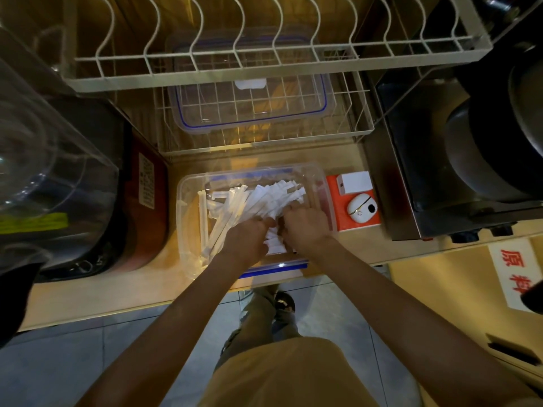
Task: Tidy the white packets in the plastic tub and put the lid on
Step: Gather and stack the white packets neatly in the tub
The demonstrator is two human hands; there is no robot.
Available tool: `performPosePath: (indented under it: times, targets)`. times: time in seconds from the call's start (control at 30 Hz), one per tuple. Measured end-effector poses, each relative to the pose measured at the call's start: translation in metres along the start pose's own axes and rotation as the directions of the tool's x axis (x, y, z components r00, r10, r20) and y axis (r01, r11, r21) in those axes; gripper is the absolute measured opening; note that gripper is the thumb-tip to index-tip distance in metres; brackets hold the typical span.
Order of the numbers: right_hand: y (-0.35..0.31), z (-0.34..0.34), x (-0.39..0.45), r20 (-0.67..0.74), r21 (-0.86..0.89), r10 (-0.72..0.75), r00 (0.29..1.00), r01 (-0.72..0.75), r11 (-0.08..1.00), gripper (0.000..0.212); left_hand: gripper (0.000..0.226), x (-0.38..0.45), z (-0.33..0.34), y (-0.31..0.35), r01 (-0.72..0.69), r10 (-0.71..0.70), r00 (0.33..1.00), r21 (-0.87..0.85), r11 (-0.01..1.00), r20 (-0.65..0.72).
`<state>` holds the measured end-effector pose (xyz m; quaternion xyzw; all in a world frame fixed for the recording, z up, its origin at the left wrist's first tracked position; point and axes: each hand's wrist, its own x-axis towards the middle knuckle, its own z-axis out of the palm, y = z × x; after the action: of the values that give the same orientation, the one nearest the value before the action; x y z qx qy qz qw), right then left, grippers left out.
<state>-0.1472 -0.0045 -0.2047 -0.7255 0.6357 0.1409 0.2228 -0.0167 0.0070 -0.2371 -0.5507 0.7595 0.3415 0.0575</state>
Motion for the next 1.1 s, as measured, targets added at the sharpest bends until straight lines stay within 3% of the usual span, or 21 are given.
performPosePath:
  times: [0.3, 0.5, 0.6, 0.73, 0.87, 1.1]
  targets:
    - [-0.002, 0.002, 0.001, 0.033, -0.002, -0.028, 0.999, 0.028, 1.0, 0.024, 0.044, 0.001, 0.0, -0.003, 0.02, -0.02, 1.0, -0.015, 1.0, 0.015]
    - [0.008, -0.007, -0.003, 0.067, 0.204, -0.023, 0.997, 0.009, 0.979, 0.019, 0.047, -0.004, -0.01, -0.006, -0.006, 0.009, 0.999, -0.063, 0.998, 0.043]
    - [0.011, -0.011, -0.005, -0.003, 0.268, -0.008, 1.0, 0.008, 0.963, 0.026, 0.044, -0.014, -0.018, -0.011, 0.003, -0.011, 0.998, -0.124, 0.992, -0.066]
    - [0.008, -0.012, 0.003, -0.056, 0.231, 0.042, 0.998, -0.028, 0.973, 0.046, 0.057, -0.022, -0.023, -0.02, 0.138, -0.173, 0.942, -0.135, 0.981, -0.287]
    - [0.004, -0.009, 0.012, 0.016, 0.116, 0.028, 0.999, -0.03, 0.993, 0.055, 0.073, -0.021, -0.021, -0.026, 0.344, -0.38, 0.906, -0.197, 0.918, -0.187]
    - [0.004, -0.004, 0.018, 0.029, -0.001, -0.017, 0.999, 0.017, 1.0, 0.046, 0.056, -0.015, -0.018, -0.027, 0.341, -0.388, 0.905, -0.253, 0.906, -0.172]
